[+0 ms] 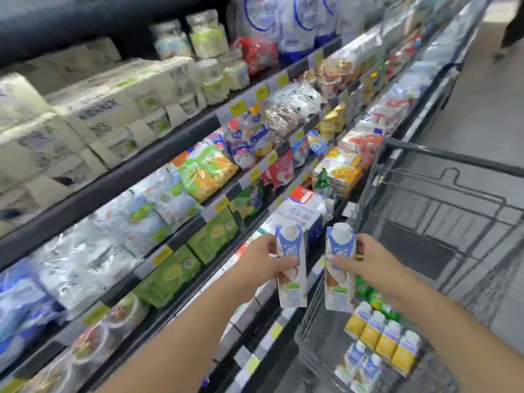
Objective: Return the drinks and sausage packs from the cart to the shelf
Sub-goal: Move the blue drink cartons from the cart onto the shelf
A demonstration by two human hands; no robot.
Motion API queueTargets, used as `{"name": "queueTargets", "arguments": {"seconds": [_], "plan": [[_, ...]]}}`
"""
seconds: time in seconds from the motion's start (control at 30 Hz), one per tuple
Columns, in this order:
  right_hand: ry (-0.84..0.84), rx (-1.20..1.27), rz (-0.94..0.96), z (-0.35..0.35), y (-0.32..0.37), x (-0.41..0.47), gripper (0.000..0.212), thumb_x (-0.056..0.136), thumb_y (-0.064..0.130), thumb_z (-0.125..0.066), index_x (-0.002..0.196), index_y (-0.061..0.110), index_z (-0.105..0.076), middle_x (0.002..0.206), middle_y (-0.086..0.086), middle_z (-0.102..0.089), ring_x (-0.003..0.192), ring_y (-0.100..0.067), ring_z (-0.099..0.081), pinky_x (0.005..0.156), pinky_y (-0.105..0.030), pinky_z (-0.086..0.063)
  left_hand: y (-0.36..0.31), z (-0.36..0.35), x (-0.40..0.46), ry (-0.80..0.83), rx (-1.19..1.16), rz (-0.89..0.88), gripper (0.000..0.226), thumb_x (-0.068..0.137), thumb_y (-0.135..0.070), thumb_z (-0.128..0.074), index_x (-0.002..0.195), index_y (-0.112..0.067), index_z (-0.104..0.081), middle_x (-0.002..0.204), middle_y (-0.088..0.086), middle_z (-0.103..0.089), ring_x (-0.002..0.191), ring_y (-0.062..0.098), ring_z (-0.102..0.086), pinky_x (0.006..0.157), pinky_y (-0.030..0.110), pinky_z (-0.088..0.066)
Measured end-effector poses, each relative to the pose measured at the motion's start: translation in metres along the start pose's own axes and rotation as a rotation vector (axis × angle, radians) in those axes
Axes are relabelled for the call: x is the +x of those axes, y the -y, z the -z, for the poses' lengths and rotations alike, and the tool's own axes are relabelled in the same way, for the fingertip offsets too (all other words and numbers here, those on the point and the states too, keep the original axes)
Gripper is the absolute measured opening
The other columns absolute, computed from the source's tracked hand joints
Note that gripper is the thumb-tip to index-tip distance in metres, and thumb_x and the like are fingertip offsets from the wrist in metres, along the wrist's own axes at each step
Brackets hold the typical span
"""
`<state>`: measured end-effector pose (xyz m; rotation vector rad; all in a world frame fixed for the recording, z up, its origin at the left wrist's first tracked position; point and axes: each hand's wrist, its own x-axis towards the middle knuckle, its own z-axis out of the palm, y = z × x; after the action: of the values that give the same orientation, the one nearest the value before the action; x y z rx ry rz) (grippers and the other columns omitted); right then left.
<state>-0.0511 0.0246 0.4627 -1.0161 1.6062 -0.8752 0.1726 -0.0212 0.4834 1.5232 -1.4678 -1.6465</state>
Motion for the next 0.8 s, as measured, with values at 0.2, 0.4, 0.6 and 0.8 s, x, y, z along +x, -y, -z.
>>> {"name": "queueTargets", "arguments": {"seconds": [0.2, 0.4, 0.6, 0.8], "plan": [[0.263, -0.076, 0.225, -0.086, 0.111, -0.039, 0.036, 0.086, 0.029, -0.074, 0.116, 0.024, -0.055, 0.113, 0.008, -0.065, 0.101, -0.010, -0.063, 0.077, -0.032, -0.052, -0.026, 0.111, -0.106, -0.287, -0.054, -0.087, 0.035, 0.081, -0.009, -0.077, 0.112, -0.010, -0.061, 0.108, 0.011, -0.072, 0.096, 0.029, -0.070, 0.084, 0.047, -0.057], [0.448, -0.121, 0.360, -0.191, 0.176, -0.089, 0.030, 0.085, 0.022, -0.075, 0.109, 0.023, -0.057, 0.100, 0.006, -0.070, 0.084, -0.005, -0.068, 0.067, -0.022, -0.051, -0.006, 0.189, -0.209, -0.473, -0.136, -0.163, 0.027, 0.085, -0.002, -0.072, 0.109, -0.007, -0.063, 0.109, 0.018, -0.071, 0.079, 0.021, -0.067, 0.063, 0.027, -0.057], [0.622, -0.145, 0.463, -0.312, 0.228, -0.156, 0.037, 0.078, 0.028, -0.079, 0.110, 0.021, -0.063, 0.099, 0.005, -0.076, 0.092, -0.012, -0.071, 0.072, -0.026, -0.051, 0.027, 0.270, -0.330, -0.617, -0.202, -0.200, 0.034, 0.085, -0.003, -0.072, 0.117, -0.002, -0.061, 0.110, 0.022, -0.069, 0.077, 0.024, -0.067, 0.062, 0.033, -0.054], [0.806, -0.197, 0.535, -0.432, 0.267, -0.237, 0.028, 0.083, 0.027, -0.076, 0.106, 0.022, -0.063, 0.099, 0.003, -0.075, 0.084, -0.008, -0.072, 0.068, -0.023, -0.051, 0.055, 0.353, -0.460, -0.767, -0.205, -0.237, 0.028, 0.089, -0.002, -0.066, 0.117, -0.005, -0.063, 0.104, 0.017, -0.073, 0.082, 0.023, -0.068, 0.067, 0.032, -0.056]]}}
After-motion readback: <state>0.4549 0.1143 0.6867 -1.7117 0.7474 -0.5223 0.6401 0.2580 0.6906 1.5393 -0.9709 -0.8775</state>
